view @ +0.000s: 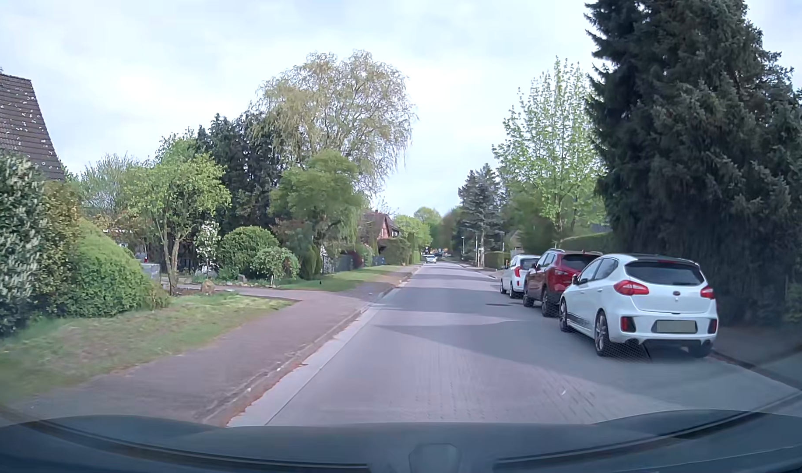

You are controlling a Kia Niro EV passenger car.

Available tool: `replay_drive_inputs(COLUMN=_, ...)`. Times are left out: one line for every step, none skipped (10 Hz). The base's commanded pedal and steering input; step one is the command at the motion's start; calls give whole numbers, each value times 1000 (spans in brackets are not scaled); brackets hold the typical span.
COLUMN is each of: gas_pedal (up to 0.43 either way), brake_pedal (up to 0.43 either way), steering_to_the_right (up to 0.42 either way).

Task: Follow the waypoints while adhering to traffic rules and regulations

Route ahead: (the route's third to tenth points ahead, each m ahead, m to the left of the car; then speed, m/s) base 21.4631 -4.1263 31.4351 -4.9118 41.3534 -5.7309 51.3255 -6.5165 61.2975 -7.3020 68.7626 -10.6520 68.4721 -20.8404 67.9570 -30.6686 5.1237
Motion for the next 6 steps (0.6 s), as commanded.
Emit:
replay_drive_inputs(gas_pedal=67, brake_pedal=0, steering_to_the_right=55)
replay_drive_inputs(gas_pedal=67, brake_pedal=0, steering_to_the_right=50)
replay_drive_inputs(gas_pedal=67, brake_pedal=0, steering_to_the_right=46)
replay_drive_inputs(gas_pedal=67, brake_pedal=0, steering_to_the_right=44)
replay_drive_inputs(gas_pedal=67, brake_pedal=0, steering_to_the_right=44)
replay_drive_inputs(gas_pedal=67, brake_pedal=0, steering_to_the_right=44)
